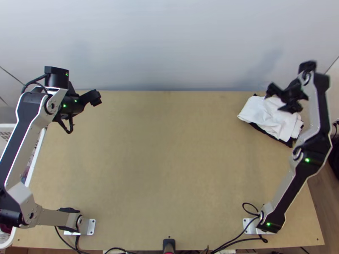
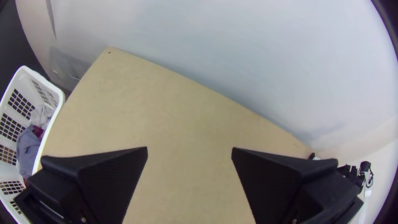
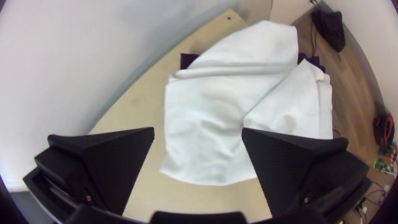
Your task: Fold the t-shirt
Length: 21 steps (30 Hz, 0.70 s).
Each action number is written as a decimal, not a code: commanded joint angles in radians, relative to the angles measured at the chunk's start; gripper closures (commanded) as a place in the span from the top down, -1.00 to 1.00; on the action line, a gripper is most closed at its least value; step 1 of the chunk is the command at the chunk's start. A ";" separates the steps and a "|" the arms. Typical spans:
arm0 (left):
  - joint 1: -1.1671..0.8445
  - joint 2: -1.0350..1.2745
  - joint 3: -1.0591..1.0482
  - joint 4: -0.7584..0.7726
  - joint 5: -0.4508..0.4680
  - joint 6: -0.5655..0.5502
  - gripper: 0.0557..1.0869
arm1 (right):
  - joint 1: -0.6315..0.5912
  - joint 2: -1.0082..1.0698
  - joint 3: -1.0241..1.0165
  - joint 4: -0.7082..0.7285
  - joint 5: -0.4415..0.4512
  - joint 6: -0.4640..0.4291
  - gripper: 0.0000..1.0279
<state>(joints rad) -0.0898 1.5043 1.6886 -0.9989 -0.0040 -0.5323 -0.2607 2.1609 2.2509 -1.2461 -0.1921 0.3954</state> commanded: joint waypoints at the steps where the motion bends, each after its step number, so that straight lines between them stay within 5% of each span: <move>1: -0.002 -0.070 -0.015 0.059 -0.016 -0.005 0.92 | 0.067 -0.220 -0.011 -0.004 -0.006 -0.009 0.93; 6: -0.025 -0.167 -0.084 0.079 -0.057 0.009 0.92 | 0.127 -0.385 -0.162 -0.001 0.013 -0.032 0.93; 9: -0.057 -0.279 -0.219 0.174 -0.166 0.077 0.92 | 0.236 -0.509 -0.353 0.048 0.272 -0.095 0.93; 11: -0.059 -0.365 -0.325 0.235 -0.177 0.091 0.92 | 0.339 -0.605 -0.531 0.123 0.493 -0.132 0.93; 12: -0.059 -0.403 -0.372 0.255 -0.179 0.091 0.92 | 0.379 -0.650 -0.617 0.148 0.533 -0.133 0.93; 21: -0.057 -0.716 -0.839 0.465 -0.346 0.155 0.92 | 0.594 -0.947 -1.173 0.445 0.585 -0.112 0.93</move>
<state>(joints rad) -0.1425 1.0077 1.1625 -0.6773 -0.2562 -0.4152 0.1829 1.4158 1.4433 -0.9710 0.3077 0.2928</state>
